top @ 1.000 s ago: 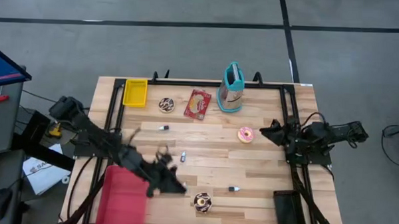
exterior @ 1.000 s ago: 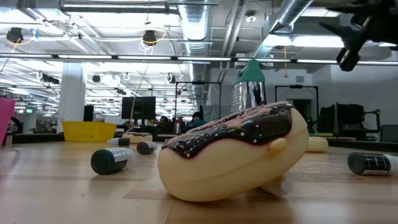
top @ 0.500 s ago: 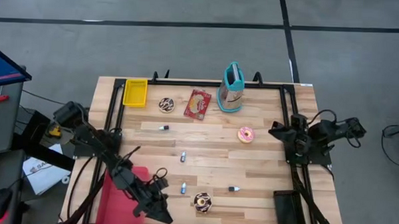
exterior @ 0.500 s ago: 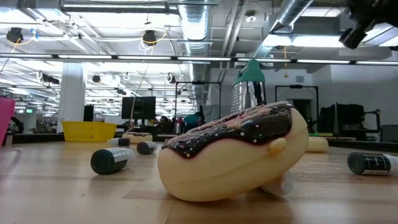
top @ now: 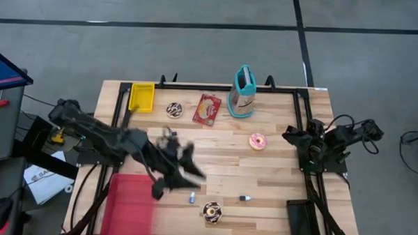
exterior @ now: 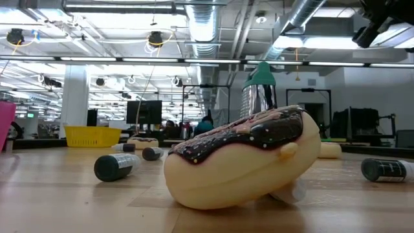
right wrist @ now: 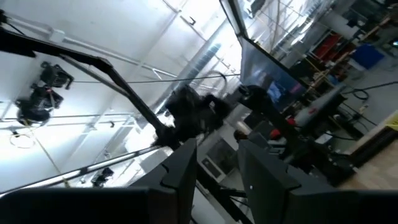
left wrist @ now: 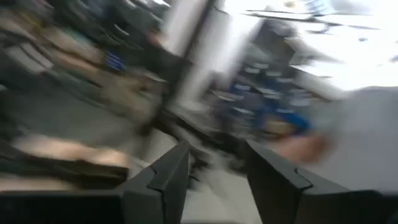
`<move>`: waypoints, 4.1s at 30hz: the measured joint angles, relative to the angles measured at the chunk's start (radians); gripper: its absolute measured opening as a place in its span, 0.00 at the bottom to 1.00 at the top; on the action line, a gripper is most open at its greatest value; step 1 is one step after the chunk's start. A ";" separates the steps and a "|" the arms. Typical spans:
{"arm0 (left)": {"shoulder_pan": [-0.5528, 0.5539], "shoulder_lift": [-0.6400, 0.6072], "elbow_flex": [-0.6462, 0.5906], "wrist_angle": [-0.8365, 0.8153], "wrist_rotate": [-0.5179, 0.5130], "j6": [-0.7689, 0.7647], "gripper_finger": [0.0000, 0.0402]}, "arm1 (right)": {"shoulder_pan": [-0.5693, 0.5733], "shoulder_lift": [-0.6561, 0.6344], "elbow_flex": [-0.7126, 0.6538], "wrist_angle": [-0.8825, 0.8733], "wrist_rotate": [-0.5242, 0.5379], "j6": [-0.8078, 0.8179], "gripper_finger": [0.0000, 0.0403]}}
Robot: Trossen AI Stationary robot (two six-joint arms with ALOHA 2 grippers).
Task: Pick & Place Food Item
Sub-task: Put the bottom black donut into the yellow basket
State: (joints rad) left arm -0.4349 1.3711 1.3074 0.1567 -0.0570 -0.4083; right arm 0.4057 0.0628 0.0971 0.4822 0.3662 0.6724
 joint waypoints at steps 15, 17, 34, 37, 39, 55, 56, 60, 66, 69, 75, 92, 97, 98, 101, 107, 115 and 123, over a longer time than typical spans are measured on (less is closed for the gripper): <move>-0.169 0.239 0.086 -0.531 -0.147 0.093 0.70 | 0.001 0.102 0.129 0.110 -0.023 -0.150 0.28; -0.197 0.287 0.086 -0.574 -0.164 0.121 0.70 | 0.001 0.121 0.145 0.100 -0.027 -0.150 0.28; -0.116 0.563 0.087 -0.517 -0.237 0.272 0.70 | 0.001 0.224 0.161 0.087 -0.040 -0.141 0.28; -0.118 0.589 0.087 -0.473 -0.231 0.301 0.70 | 0.001 0.226 0.161 0.068 -0.040 -0.140 0.28; -0.120 0.604 0.087 -0.463 -0.231 0.305 0.70 | 0.001 0.226 0.161 0.057 -0.040 -0.141 0.28; -0.079 0.644 0.086 -0.428 -0.222 0.352 0.70 | 0.001 0.226 0.161 0.045 -0.045 -0.149 0.28; -0.072 0.651 0.086 -0.423 -0.219 0.352 0.70 | 0.001 0.226 0.161 0.045 -0.046 -0.149 0.28; -0.051 0.656 0.086 -0.416 -0.205 0.352 0.70 | 0.001 0.226 0.161 0.045 -0.052 -0.141 0.28; -0.038 0.657 0.086 -0.408 -0.156 0.352 0.70 | 0.001 0.225 0.161 0.046 -0.055 -0.136 0.28; -0.049 0.667 0.085 -0.415 -0.151 0.352 0.70 | 0.001 0.225 0.161 0.045 -0.070 -0.124 0.28; -0.059 0.675 0.086 -0.411 -0.147 0.351 0.70 | 0.025 0.225 0.161 0.045 -0.078 -0.123 0.28; -0.057 0.734 0.086 -0.364 -0.147 0.345 0.70 | 0.034 0.225 0.160 0.048 -0.074 -0.122 0.28; -0.055 0.734 0.086 -0.359 -0.148 0.344 0.65 | 0.034 0.225 0.160 0.047 -0.074 -0.122 0.28; -0.055 0.734 0.086 -0.358 -0.148 0.344 0.63 | 0.034 0.225 0.160 0.048 -0.073 -0.122 0.28; -0.055 0.734 0.086 -0.358 -0.131 0.340 0.55 | 0.034 0.225 0.160 0.048 -0.073 -0.123 0.28; -0.055 0.734 0.086 -0.356 -0.121 0.340 0.40 | 0.034 0.225 0.160 0.047 -0.073 -0.122 0.28; -0.050 0.734 0.086 -0.357 -0.120 0.263 0.27 | 0.034 0.225 0.160 0.047 -0.071 -0.122 0.28; -0.050 0.717 0.086 -0.334 -0.154 0.222 0.21 | 0.034 0.225 0.160 0.048 -0.062 -0.113 0.28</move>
State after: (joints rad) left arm -0.4847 2.0886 1.3930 -0.1774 -0.2105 -0.1859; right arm 0.4400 0.2878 0.2573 0.5307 0.3038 0.5591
